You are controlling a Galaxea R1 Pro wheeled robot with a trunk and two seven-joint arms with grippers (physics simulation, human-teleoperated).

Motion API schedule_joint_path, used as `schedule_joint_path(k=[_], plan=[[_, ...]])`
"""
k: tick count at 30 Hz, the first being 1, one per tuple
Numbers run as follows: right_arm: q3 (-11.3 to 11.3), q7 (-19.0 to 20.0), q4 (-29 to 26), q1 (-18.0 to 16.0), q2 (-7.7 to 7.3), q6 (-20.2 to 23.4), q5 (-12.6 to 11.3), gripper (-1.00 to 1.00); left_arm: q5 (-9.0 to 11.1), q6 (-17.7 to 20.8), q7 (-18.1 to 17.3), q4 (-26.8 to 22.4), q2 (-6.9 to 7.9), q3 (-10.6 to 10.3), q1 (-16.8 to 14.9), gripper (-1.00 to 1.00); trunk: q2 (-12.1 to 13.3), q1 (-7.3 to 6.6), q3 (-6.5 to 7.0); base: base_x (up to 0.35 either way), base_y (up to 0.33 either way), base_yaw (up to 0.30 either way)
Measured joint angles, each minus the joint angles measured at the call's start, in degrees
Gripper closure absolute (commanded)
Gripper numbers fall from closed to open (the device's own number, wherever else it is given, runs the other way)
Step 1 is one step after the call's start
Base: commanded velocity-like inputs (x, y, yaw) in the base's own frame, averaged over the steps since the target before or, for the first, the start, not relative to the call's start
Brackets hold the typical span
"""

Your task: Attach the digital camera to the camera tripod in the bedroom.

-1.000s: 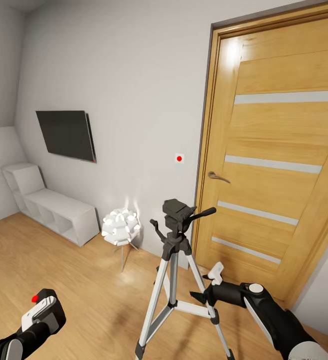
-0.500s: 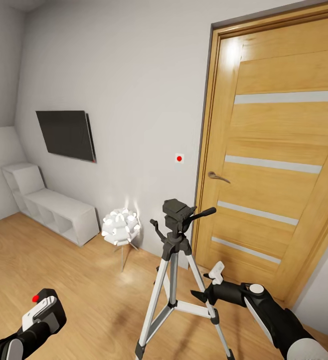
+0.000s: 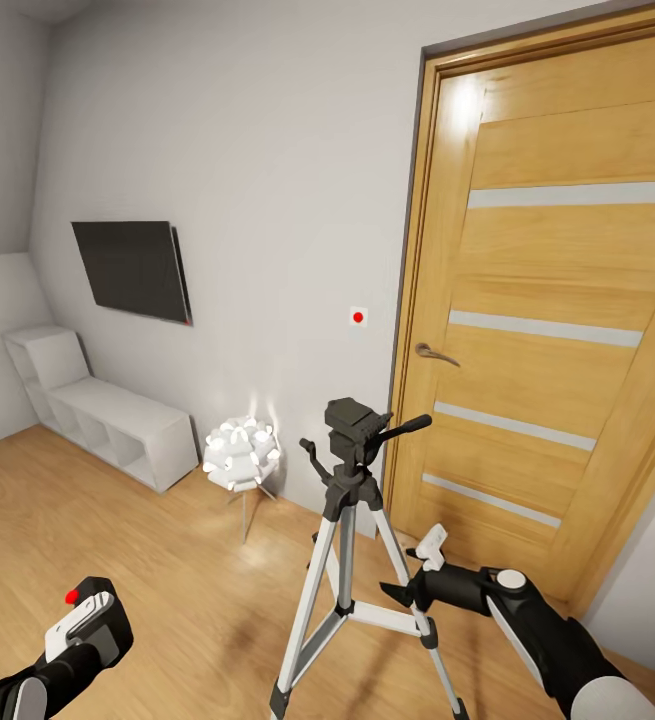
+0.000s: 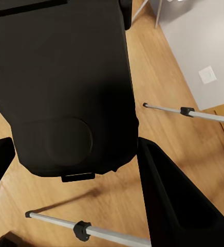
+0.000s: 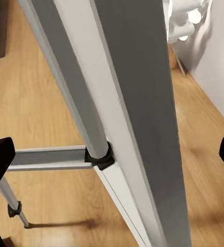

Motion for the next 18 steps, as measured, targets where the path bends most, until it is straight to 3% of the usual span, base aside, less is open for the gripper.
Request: schedule_joint_path(k=[1,18], plan=[[0.02,-0.01,0.08,-0.01,0.11,-0.03,0.00,1.00,0.00,0.00,0.00,0.00,0.00,0.00,0.00,1.00,0.00,0.00,0.00,0.000,0.000,0.000],[-0.25,-4.62,1.15,-0.66,1.17,-4.14,2.47,1.00,-0.05,-0.05,0.00,0.08,-0.13,-0.14,0.00,1.00,0.00,0.00,0.00,0.000,0.000,0.000]])
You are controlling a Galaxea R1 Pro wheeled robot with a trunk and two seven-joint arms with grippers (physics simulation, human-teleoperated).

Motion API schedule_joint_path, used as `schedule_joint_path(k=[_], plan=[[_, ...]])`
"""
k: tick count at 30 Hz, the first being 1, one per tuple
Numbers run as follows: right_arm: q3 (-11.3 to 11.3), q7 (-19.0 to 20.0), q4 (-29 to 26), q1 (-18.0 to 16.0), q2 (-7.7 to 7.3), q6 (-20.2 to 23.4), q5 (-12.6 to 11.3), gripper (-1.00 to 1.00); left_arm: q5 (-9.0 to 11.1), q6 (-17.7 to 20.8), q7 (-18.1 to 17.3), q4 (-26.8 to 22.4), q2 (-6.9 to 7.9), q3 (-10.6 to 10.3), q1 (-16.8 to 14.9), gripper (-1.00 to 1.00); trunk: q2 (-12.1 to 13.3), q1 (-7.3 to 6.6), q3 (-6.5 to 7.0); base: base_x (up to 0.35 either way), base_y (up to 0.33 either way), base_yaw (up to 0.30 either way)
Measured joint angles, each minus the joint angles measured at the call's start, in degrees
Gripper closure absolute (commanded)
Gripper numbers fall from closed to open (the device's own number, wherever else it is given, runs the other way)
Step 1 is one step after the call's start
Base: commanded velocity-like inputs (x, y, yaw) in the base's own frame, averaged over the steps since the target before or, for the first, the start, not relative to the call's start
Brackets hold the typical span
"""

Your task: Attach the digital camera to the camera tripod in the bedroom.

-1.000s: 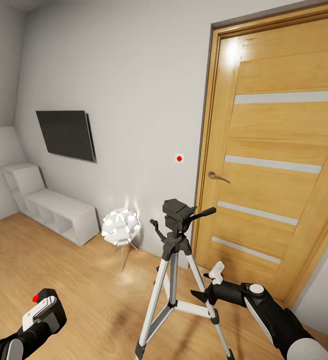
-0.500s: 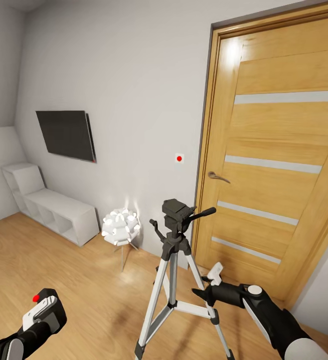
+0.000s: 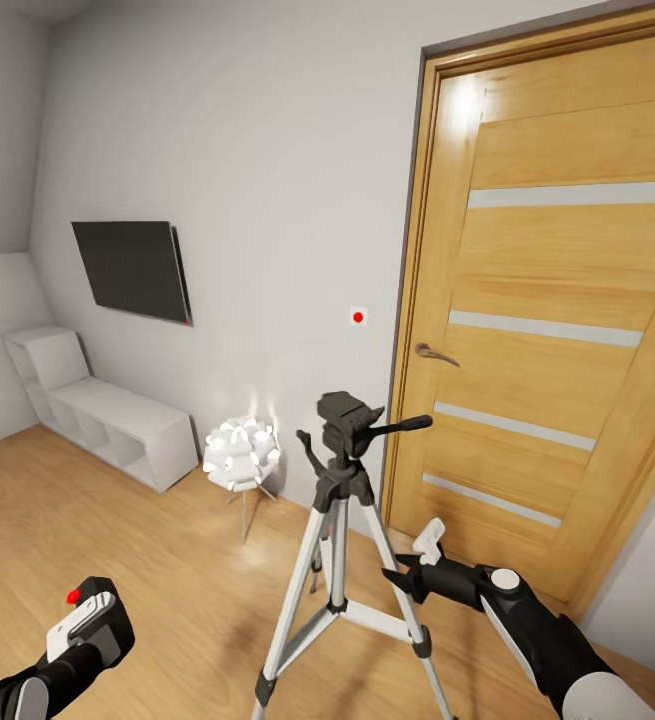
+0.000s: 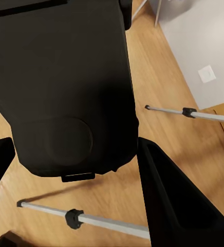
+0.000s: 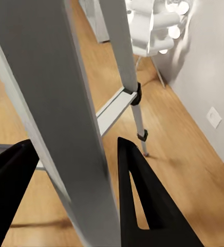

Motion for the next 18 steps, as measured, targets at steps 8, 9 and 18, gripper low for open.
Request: schedule_joint_path(k=[8,9,18], plan=[[-0.32,-0.27,-0.66,0.09,-0.02,-0.38,0.14,1.00,-0.04,0.01,0.07,-0.08,-0.08,-0.16,0.00,1.00,0.00,0.00,0.00,0.000,0.000,0.000],[-0.35,-0.36,-0.72,0.11,-0.02,-0.37,0.15,1.00,0.15,-0.08,0.11,-0.26,-0.10,-0.66,0.00,1.00,0.00,0.00,0.00,0.000,0.000,0.000],[-0.37,-1.50,-1.84,0.37,-0.02,-0.40,0.14,1.00,-0.49,-0.50,0.41,-3.06,0.23,-8.16,-0.01,1.00,0.00,0.00,0.00,0.000,0.000,0.000]])
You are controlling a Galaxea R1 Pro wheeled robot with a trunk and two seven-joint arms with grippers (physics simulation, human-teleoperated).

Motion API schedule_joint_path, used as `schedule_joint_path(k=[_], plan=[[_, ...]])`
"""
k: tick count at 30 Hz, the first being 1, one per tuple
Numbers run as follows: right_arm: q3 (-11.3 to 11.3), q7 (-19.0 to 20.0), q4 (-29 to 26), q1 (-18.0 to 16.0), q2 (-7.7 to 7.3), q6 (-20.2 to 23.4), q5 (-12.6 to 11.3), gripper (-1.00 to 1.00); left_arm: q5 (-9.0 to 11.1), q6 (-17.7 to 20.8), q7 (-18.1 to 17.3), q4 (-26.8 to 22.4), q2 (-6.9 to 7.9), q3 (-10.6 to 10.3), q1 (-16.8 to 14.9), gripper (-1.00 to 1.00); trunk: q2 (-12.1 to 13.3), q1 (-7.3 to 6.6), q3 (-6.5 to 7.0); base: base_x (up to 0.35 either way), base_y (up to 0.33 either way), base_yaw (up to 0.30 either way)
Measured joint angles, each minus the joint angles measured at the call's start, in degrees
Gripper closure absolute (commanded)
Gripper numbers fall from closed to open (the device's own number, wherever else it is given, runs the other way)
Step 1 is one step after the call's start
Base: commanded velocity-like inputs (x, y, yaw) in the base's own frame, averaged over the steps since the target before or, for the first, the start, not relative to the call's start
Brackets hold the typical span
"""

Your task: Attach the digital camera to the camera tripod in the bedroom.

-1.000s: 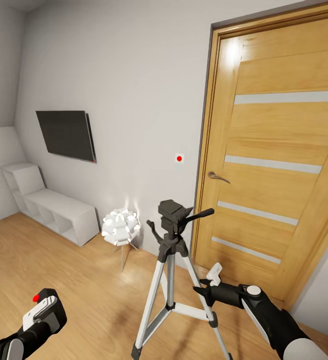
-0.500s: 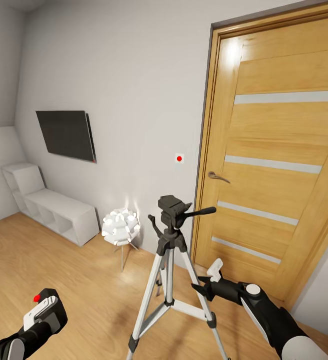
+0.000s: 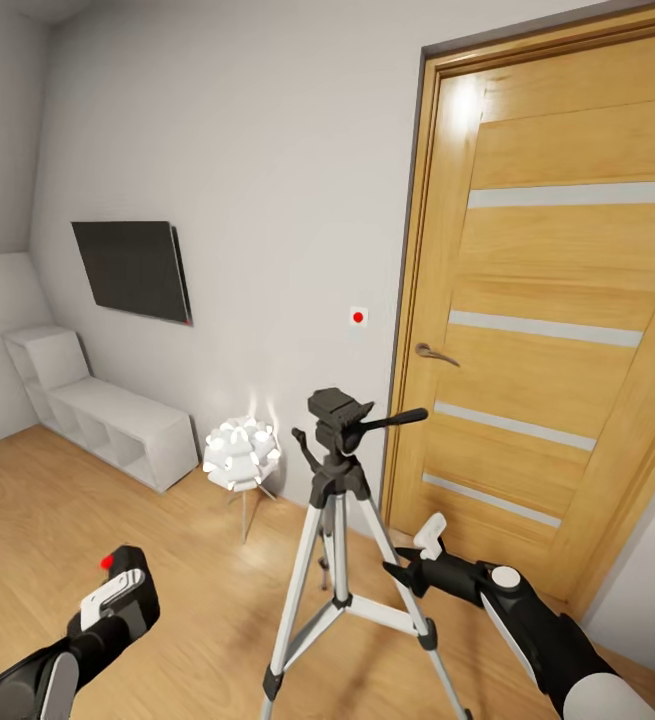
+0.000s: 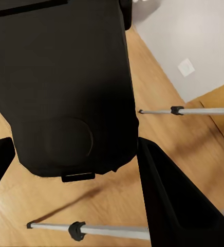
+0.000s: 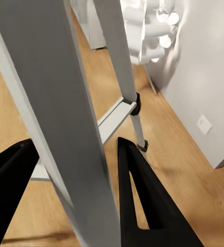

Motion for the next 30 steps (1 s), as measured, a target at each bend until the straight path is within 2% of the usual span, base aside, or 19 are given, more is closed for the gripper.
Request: schedule_joint_path(k=[9,17,19,20,22,26,30], plan=[[0.01,-2.28,-2.38,0.21,0.03,0.65,-0.13,1.00,-0.18,-0.45,-0.22,-1.19,0.16,-3.12,0.00,1.00,0.00,0.00,0.00,0.000,0.000,0.000],[0.07,-4.41,-2.07,0.24,0.08,0.74,-0.55,1.00,-0.32,-1.25,-0.04,-5.17,0.58,-8.55,-0.01,1.00,-0.02,-0.01,0.00,0.000,0.000,0.000],[0.09,-4.84,-1.84,0.27,0.09,0.68,-0.55,1.00,-0.38,-2.93,-0.07,-5.66,0.96,-9.82,-0.01,1.00,-0.02,-0.01,0.00,0.000,0.000,0.000],[0.10,-5.11,-1.69,0.29,0.09,0.58,-0.58,1.00,-0.20,-5.71,-0.12,-5.94,1.49,-11.31,-0.02,1.00,-0.02,0.00,0.01,0.000,0.000,0.000],[0.10,-5.27,-1.57,0.34,0.09,0.45,-0.57,1.00,-0.51,-8.93,-0.24,-6.16,2.10,-13.02,-0.01,1.00,-0.01,0.00,0.00,0.000,0.000,0.000],[0.10,-5.39,-1.41,0.46,0.09,0.18,-0.65,1.00,-0.75,-13.49,-0.49,-6.46,3.77,-15.63,-0.22,1.00,-0.02,0.00,0.00,0.000,0.000,0.000],[0.08,-5.36,-1.35,0.52,0.04,0.07,-0.75,1.00,-0.92,-14.81,-0.64,-6.65,4.83,-16.36,-0.44,1.00,-0.02,-0.01,0.00,0.000,0.000,0.000]])
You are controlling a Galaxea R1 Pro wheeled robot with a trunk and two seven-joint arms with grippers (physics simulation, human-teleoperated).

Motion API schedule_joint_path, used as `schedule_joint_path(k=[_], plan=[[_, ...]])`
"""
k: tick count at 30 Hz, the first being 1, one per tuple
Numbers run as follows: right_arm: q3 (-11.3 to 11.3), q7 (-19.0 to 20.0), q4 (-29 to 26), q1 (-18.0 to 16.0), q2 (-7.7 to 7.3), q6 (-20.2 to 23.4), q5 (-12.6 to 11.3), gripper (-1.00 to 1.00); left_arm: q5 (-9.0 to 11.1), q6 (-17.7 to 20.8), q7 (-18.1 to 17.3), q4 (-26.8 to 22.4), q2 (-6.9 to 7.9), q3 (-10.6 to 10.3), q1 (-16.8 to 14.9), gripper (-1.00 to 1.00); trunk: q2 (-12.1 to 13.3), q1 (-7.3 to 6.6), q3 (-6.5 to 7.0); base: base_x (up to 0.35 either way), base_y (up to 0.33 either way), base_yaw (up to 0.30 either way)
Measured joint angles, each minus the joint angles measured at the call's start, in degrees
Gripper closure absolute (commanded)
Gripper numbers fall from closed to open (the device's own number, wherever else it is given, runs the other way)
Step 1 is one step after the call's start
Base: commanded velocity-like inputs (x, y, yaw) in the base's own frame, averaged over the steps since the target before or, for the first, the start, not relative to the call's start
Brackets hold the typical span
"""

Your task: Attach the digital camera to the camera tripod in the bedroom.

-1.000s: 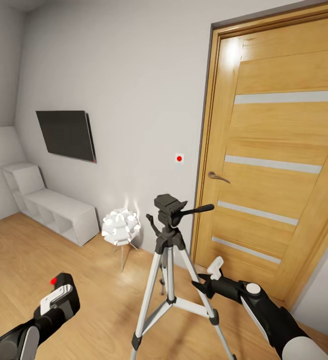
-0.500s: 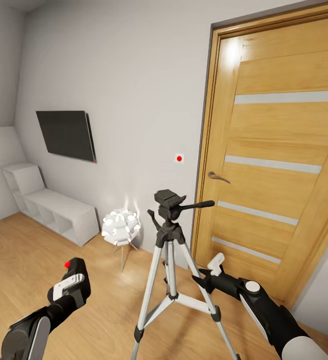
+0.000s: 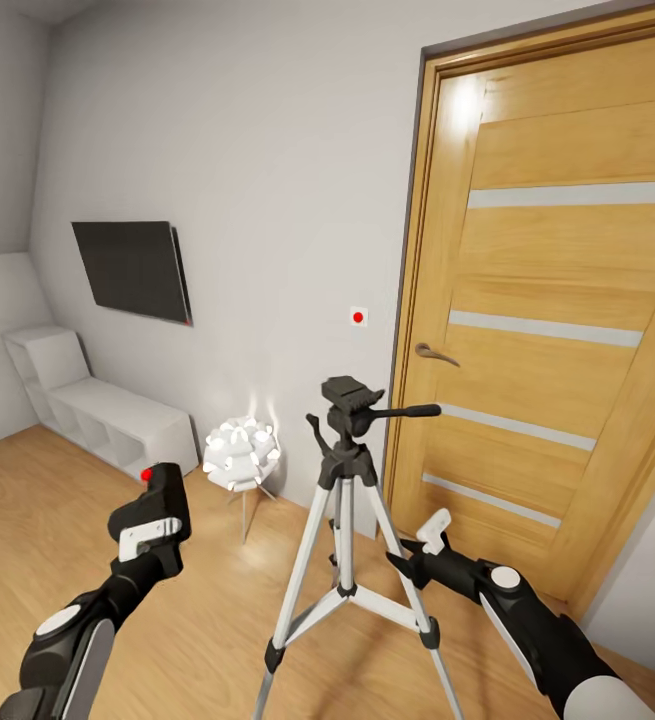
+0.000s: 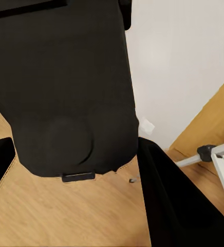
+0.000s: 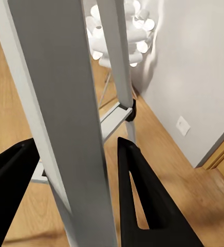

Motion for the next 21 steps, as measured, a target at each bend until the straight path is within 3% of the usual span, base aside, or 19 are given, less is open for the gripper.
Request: schedule_joint_path(k=[8,14,21], plan=[[-0.11,-0.15,0.46,-0.04,-0.05,-0.17,-0.56,1.00,-0.09,-2.80,0.09,-0.53,1.57,-0.56,-0.59,1.00,-0.03,-0.01,0.01,0.000,0.000,0.000],[-0.09,-0.15,0.82,-0.05,-0.09,-0.66,-0.61,1.00,-0.27,-5.06,-0.28,-1.34,2.52,-3.04,-3.24,1.00,-0.03,-0.01,0.01,0.000,0.000,0.000],[-0.11,-0.21,1.01,-0.04,-0.04,-0.86,-0.67,1.00,-4.06,-8.11,0.52,-1.62,2.25,-4.41,-6.24,1.00,-0.03,-0.01,0.00,0.000,0.000,0.000]])
